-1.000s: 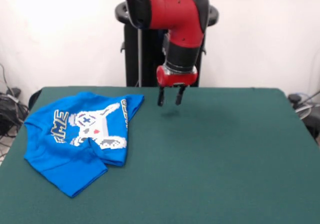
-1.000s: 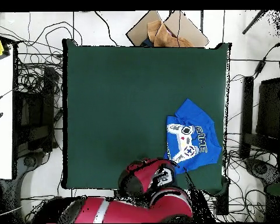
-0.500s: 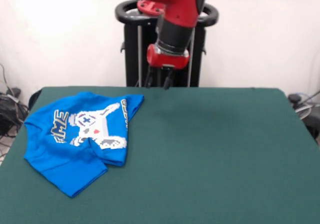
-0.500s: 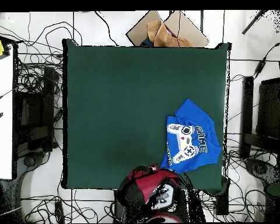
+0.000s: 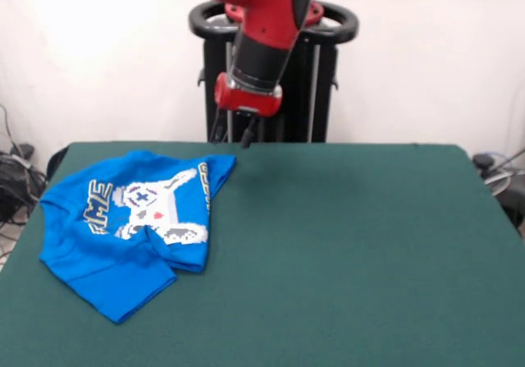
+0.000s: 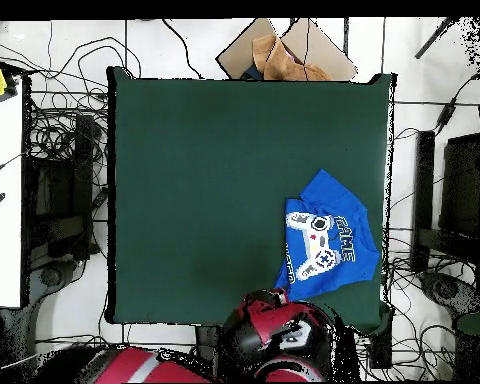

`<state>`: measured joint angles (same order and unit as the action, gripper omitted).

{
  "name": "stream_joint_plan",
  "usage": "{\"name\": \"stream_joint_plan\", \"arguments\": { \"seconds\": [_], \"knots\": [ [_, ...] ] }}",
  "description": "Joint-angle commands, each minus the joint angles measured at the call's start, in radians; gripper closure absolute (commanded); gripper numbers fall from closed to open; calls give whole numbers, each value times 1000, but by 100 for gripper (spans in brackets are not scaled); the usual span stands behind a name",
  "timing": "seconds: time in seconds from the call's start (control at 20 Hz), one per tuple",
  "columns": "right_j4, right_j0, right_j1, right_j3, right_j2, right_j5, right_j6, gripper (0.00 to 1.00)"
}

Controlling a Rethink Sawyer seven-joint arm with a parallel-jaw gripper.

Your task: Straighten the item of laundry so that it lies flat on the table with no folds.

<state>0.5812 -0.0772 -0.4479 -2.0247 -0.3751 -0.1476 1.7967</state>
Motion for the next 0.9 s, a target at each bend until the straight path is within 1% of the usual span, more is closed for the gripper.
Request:
{"name": "stream_joint_plan", "arguments": {
  "seconds": [0.05, 0.3, 0.45, 0.6, 0.75, 0.9],
  "knots": [
    [-113, -30, 275, 122, -24, -185, 191, 0],
    [-164, -36, 336, 109, 9, -233, 188, 0],
    [-187, -33, 339, 102, 34, -220, 184, 0],
    [-206, -26, 346, 97, 35, -236, 177, 0],
    [-249, 0, 387, 120, 1, -269, 171, 0],
    [-242, -28, 421, 167, 5, -291, 151, 0]
  ]
}}
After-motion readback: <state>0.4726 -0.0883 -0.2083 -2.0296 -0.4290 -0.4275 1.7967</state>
